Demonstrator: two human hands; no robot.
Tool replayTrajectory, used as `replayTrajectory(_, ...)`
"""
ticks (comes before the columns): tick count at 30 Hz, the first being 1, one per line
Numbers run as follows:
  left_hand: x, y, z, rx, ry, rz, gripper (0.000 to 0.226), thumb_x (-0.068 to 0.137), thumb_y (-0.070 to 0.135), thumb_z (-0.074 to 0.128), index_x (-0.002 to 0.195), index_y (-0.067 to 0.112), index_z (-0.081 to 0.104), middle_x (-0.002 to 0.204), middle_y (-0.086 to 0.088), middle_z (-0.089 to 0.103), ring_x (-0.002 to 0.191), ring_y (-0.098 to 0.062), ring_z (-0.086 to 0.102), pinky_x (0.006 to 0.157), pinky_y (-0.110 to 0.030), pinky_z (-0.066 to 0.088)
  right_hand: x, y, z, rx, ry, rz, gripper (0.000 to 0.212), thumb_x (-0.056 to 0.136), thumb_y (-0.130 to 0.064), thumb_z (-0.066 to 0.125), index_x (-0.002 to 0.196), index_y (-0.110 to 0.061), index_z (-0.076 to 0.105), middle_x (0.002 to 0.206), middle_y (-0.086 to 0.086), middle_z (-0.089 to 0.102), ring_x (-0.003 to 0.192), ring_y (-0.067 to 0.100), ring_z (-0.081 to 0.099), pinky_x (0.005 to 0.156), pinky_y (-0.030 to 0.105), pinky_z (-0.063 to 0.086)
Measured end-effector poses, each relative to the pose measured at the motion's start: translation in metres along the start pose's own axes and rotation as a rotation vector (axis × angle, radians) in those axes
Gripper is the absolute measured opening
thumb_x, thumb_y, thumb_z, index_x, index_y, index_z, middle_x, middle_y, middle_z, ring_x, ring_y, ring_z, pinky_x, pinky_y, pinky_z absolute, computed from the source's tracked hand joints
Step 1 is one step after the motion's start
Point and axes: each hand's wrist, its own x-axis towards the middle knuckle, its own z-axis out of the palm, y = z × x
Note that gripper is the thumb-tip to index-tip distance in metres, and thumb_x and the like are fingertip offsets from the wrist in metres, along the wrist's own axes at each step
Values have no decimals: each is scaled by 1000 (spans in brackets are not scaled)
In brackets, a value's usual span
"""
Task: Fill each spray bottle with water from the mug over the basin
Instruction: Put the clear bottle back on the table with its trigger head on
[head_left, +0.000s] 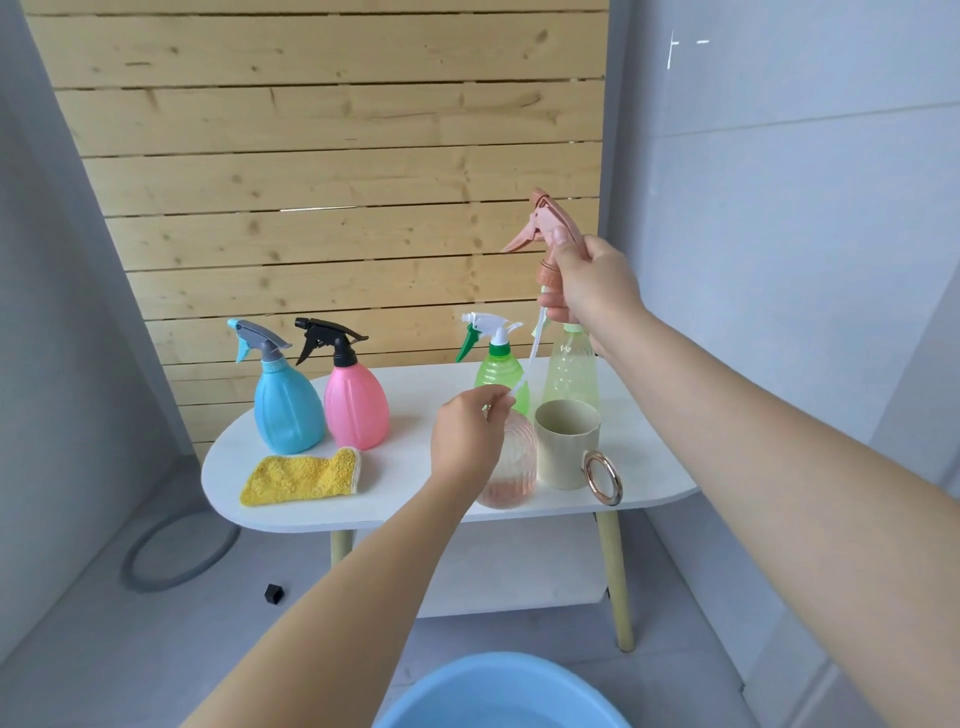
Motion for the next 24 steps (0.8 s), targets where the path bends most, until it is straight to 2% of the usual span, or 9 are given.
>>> replayTrajectory(4,0,-6,-1,0,8,16,20,96,22,53,102,14,70,96,3,72,90,-15,62,71,-19,39,2,1,3,9,-18,13,27,97,-43,43,84,-22,53,80,-1,63,57,12,62,59,27,56)
replayTrajectory(7,2,-12,4,38,2,24,18,94,17,57,102,11,71,105,0,67,96,-16,61,72,-14,35,1,12,9,-20,-33,22,26,97,-42,43,97,-19,55,86,2,62,59,13,61,60,27,56)
replayTrajectory(10,3,-18,7,46,13,41,18,91,16,60,104,8,70,109,-1,60,95,-14,60,72,-8,32,1,22,15,-5,-38,28,24,98,-41,42,100,-20,54,84,2,61,60,13,60,57,25,53)
replayTrajectory(16,8,-21,3,-8,4,33,16,91,24,62,94,12,71,96,4,60,85,-7,57,72,-14,37,15,24,23,48,-8,54,24,98,-41,43,89,-20,51,79,3,59,56,15,58,59,28,55)
replayTrajectory(21,10,-23,7,-63,35,11,12,90,19,62,90,13,71,95,3,62,80,-4,57,65,-3,38,8,46,34,-18,-79,84,27,99,-38,43,109,-16,55,82,1,62,65,16,63,69,30,58)
replayTrajectory(24,7,-24,9,-63,54,19,13,89,22,64,94,12,71,97,2,65,81,-5,57,69,-8,38,-3,63,38,-19,-131,132,28,99,-36,43,116,-16,54,83,0,62,70,17,65,73,32,58)
